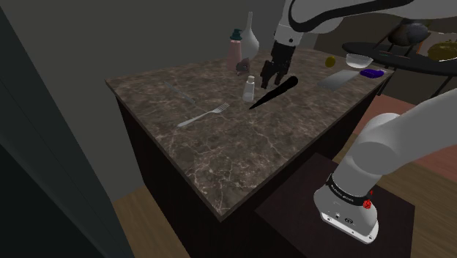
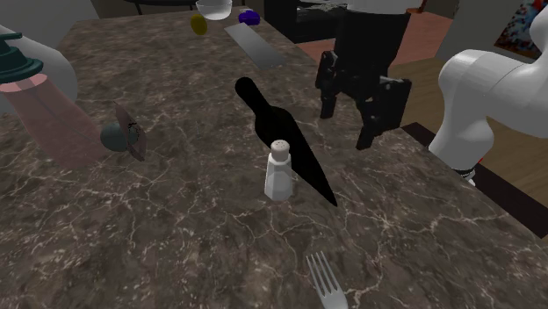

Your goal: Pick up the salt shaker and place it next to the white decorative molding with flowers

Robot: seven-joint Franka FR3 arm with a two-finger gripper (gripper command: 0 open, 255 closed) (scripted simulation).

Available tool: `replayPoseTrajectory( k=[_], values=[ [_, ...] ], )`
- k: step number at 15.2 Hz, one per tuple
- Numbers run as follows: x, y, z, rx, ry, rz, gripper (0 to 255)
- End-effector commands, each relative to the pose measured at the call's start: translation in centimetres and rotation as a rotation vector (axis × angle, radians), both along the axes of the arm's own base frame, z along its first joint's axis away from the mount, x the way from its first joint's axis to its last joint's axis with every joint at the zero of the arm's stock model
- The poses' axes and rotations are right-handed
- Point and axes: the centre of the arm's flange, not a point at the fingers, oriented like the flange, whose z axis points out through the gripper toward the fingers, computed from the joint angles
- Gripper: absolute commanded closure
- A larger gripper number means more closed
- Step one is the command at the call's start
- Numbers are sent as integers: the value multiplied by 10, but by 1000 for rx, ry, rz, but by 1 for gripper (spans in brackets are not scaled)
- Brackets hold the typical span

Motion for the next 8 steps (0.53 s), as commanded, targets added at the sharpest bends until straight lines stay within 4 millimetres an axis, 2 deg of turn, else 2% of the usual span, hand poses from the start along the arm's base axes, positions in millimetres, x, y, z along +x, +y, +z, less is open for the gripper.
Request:
replayPoseTrajectory(
  k=[1,5,8],
  values=[
    [20,-7,0,7,-57,3,0],
    [56,-20,-5,24,-160,9,0],
    [61,-20,-16,25,-167,10,0]
  ],
)
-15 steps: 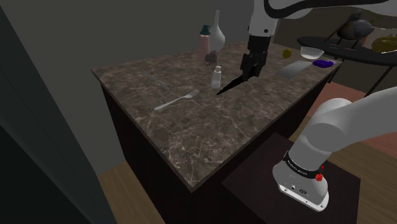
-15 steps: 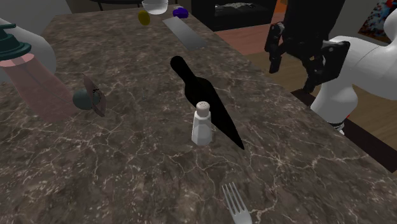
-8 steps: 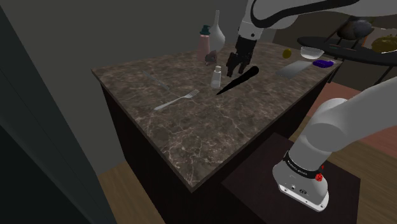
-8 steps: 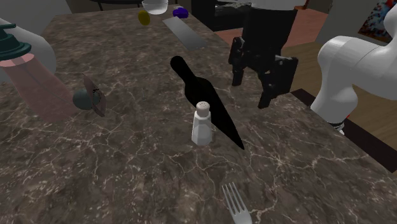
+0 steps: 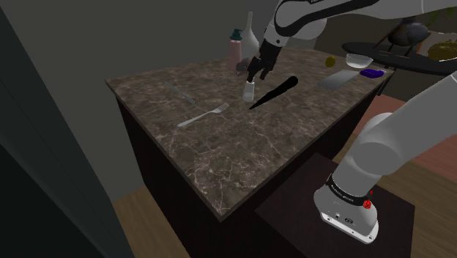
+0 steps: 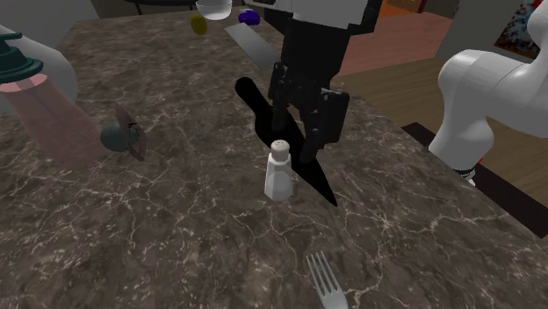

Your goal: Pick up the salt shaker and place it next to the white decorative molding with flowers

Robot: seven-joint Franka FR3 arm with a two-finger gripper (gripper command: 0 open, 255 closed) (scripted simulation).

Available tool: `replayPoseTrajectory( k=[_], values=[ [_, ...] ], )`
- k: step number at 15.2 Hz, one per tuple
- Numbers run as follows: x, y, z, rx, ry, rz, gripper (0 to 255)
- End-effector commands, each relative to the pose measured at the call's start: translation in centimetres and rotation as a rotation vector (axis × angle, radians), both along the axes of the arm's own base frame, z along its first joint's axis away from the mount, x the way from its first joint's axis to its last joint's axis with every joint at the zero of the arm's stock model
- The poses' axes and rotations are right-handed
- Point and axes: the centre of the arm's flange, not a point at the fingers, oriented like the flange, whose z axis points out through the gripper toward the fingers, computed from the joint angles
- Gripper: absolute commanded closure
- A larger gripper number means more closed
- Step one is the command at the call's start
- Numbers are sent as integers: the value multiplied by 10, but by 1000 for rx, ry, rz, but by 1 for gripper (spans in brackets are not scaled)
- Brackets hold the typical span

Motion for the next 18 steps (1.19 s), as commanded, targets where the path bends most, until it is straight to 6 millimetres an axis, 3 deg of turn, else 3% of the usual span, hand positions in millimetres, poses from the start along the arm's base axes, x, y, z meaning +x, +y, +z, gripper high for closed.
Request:
replayPoseTrajectory(
  k=[1,5,13,14,18],
  values=[
    [3,1,-9,0,-5,0,0],
    [9,3,-32,0,-5,0,0],
    [9,3,-32,0,-5,0,0],
    [9,3,-32,0,-5,0,255],
    [9,3,-33,0,-5,0,255]
  ],
)
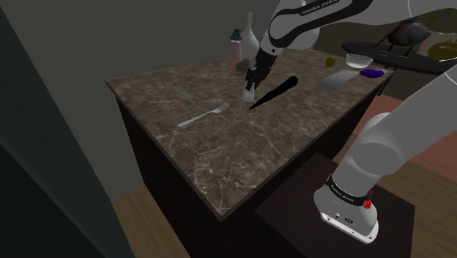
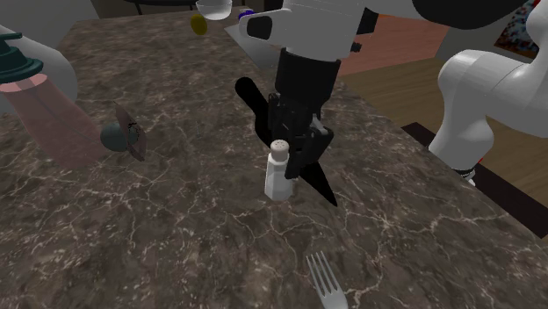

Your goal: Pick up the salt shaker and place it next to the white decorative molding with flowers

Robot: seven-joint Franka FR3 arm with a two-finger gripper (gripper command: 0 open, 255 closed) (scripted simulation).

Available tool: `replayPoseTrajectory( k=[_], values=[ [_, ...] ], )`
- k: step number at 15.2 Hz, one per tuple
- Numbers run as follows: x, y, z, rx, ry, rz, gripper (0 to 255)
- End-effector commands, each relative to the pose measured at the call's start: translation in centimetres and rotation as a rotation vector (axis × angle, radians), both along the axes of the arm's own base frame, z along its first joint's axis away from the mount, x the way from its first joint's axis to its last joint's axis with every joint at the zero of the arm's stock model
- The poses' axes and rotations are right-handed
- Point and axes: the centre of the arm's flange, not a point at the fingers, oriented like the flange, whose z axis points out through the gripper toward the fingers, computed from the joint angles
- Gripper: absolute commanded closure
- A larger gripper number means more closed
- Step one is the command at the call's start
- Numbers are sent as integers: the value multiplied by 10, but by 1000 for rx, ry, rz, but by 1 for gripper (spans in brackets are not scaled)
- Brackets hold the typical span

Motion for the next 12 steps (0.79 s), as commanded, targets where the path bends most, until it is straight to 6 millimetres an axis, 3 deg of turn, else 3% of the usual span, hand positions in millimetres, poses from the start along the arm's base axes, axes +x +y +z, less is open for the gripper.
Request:
replayPoseTrajectory(
  k=[1,5,12],
  values=[
    [0,0,0,0,1,0,255],
    [0,0,0,0,1,0,255],
    [0,0,37,0,1,0,255]
  ],
)
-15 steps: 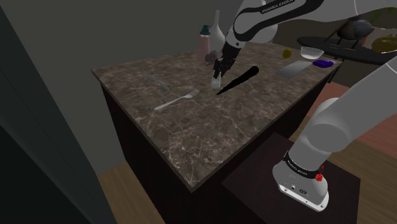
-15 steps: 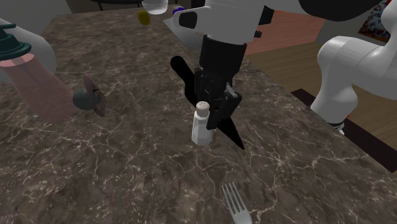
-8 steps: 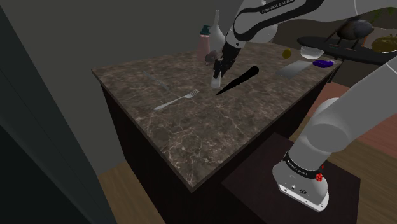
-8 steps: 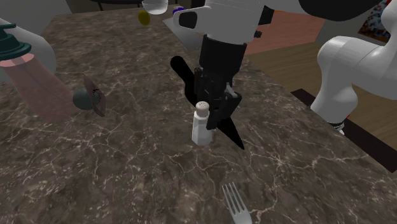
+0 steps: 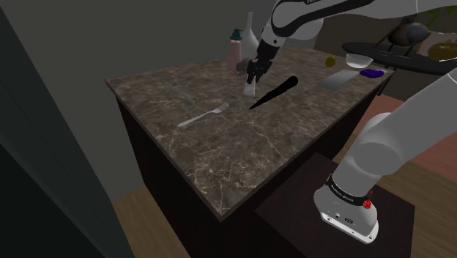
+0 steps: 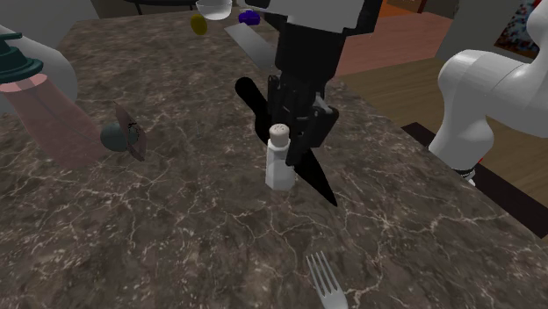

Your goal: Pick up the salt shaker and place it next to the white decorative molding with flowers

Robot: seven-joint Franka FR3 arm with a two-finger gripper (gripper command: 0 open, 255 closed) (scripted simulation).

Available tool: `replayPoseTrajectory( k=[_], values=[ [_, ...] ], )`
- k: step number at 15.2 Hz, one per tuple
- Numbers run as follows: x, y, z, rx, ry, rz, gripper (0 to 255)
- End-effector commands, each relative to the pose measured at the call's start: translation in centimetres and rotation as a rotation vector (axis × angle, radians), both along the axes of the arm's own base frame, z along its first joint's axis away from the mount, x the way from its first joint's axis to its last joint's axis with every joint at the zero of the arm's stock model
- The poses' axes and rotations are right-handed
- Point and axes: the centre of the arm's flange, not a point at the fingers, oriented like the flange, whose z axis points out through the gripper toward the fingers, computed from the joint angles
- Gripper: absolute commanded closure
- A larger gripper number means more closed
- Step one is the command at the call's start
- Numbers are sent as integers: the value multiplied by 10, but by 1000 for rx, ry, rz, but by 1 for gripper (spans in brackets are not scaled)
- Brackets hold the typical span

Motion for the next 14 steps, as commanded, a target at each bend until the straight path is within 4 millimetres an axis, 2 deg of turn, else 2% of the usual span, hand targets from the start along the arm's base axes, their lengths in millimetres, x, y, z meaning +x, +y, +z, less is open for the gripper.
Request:
replayPoseTrajectory(
  k=[1,14],
  values=[
    [0,0,11,0,0,0,255],
    [0,0,80,0,0,0,255]
  ],
)
